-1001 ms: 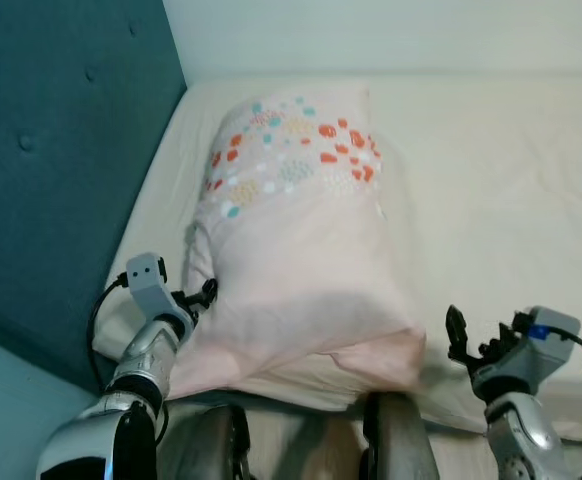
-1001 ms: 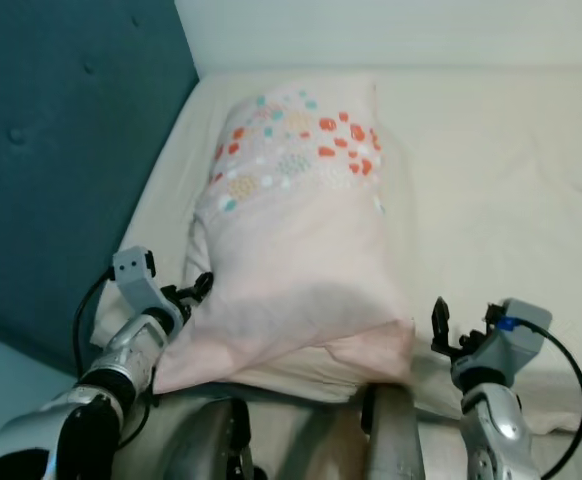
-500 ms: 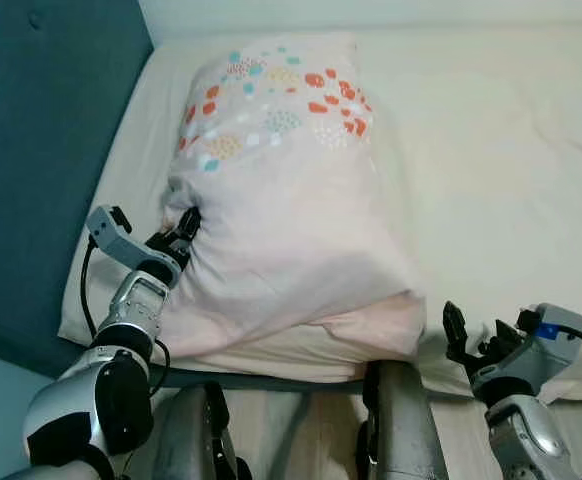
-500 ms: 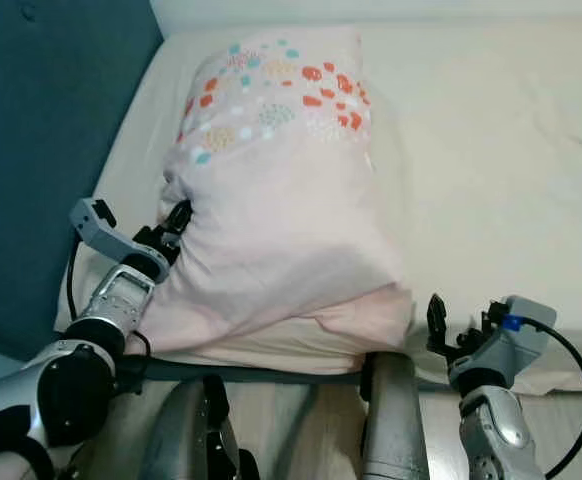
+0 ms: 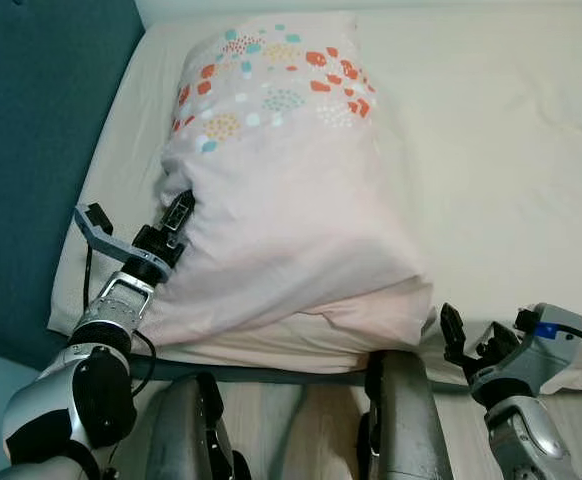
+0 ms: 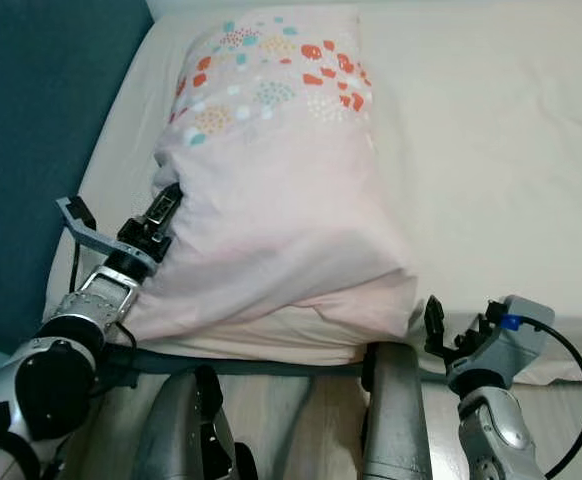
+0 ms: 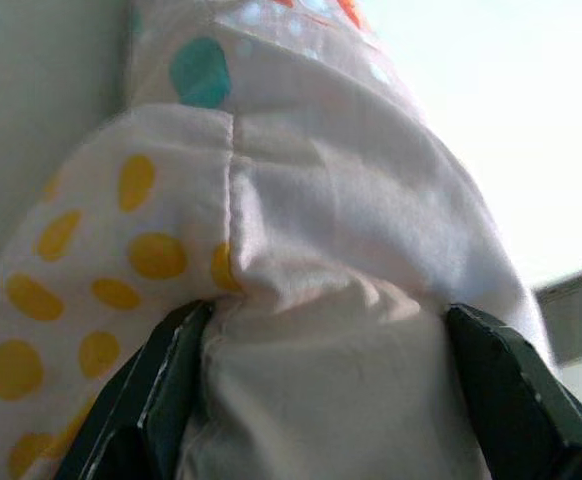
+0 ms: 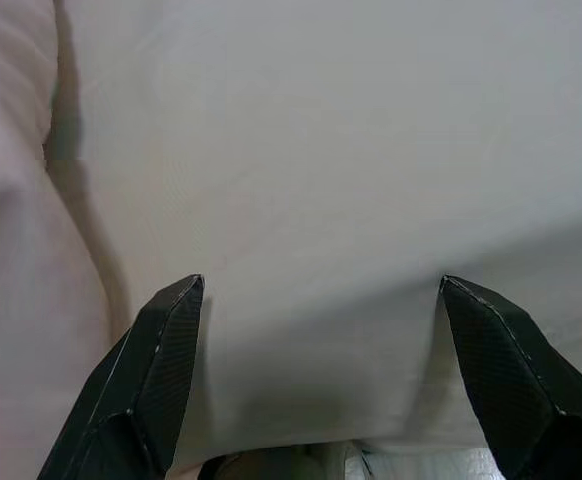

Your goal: Clean up the room

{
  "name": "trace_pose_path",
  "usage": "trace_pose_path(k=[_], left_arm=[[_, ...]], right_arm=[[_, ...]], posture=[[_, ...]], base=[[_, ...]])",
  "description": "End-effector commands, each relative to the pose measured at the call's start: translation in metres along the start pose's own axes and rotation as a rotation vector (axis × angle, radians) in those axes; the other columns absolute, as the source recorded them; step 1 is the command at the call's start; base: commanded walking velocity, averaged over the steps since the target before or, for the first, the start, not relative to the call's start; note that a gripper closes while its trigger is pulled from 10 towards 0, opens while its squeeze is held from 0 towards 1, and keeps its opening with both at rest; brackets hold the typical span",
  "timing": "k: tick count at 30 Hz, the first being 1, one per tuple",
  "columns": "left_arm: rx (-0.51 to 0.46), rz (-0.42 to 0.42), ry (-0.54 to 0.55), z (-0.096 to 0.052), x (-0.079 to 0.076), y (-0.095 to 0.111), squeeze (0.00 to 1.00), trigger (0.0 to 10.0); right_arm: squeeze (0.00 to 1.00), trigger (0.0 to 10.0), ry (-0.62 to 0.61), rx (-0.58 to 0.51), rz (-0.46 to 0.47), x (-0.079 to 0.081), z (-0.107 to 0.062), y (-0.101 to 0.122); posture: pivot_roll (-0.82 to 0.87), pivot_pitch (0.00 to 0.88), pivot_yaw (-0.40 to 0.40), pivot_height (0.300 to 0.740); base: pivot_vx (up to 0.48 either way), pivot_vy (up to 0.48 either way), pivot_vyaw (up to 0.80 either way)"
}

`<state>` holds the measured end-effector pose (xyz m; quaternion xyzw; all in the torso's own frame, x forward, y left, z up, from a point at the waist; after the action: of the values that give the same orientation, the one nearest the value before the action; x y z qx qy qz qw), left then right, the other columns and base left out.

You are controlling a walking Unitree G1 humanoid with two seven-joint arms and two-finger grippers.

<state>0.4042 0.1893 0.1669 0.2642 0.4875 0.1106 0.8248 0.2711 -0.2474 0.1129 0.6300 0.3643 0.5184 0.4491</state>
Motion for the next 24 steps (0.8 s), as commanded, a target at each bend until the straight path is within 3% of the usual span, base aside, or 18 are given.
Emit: trace_pose_path(k=[1, 6, 12, 16, 18, 21, 24], left_arm=[[0.03, -0.024, -0.066, 0.0, -0.005, -0.001, 0.0, 10.0], [0.105, -0.116, -0.21, 0.005, -0.023, -0.026, 0.0, 10.0], [0.105, -0.197, -0.354, 0.015, -0.044, -0.033, 0.0, 10.0], [0.246, -0.132, -0.409, 0.015, -0.053, -0.054, 0.0, 10.0], [0.246, -0.132, -0.409, 0.015, -0.053, -0.054, 0.0, 10.0], [0.316, -0.068, -0.392, 0.012, -0.051, -0.067, 0.0, 10.0], [0.389, 0.075, -0.294, 0.013, -0.043, -0.089, 0.0, 10.0]], right_arm=[[0.0, 10.0, -0.005, 0.032, 0.004, 0.0, -0.004, -0.007], [0.0, 10.0, -0.004, 0.03, -0.001, 0.001, -0.002, -0.007], [0.0, 10.0, 0.002, 0.032, 0.0, 0.003, 0.001, -0.008], [0.0, 10.0, 0.002, 0.024, -0.002, 0.003, 0.003, -0.006], [0.0, 10.0, 0.002, 0.024, -0.002, 0.003, 0.003, -0.006], [0.0, 10.0, -0.007, 0.019, -0.003, 0.002, 0.005, -0.006], [0.0, 10.0, -0.014, 0.005, -0.002, 0.001, 0.01, -0.004]], posture=[[-0.12, 0.37, 0.087, 0.45], [-0.12, 0.359, 0.091, 0.433], [-0.11, 0.345, 0.09, 0.41], [-0.11, 0.339, 0.092, 0.406], [-0.11, 0.339, 0.092, 0.406], [-0.1, 0.322, 0.097, 0.406], [-0.09, 0.297, 0.099, 0.406]], base=[[0.0, 0.0, 0.0], [0.0, 0.0, 0.0], [0.0, 0.0, 0.0], [0.0, 0.0, 0.0], [0.0, 0.0, 0.0], [0.0, 0.0, 0.0], [0.0, 0.0, 0.0]])
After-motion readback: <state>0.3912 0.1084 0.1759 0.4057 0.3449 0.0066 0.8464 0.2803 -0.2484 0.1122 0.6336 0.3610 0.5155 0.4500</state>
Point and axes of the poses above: a point about 5 cm out from each wrist's last joint towards the gripper, its own z axis pointing out of the wrist towards the gripper, its own y axis along the axis of the wrist's last joint, x = y × z, the point moved 3 cm from there along z, pointing out of the wrist towards the gripper, and after that the axes turned 3 degrees about z, right-handed, at the moved point
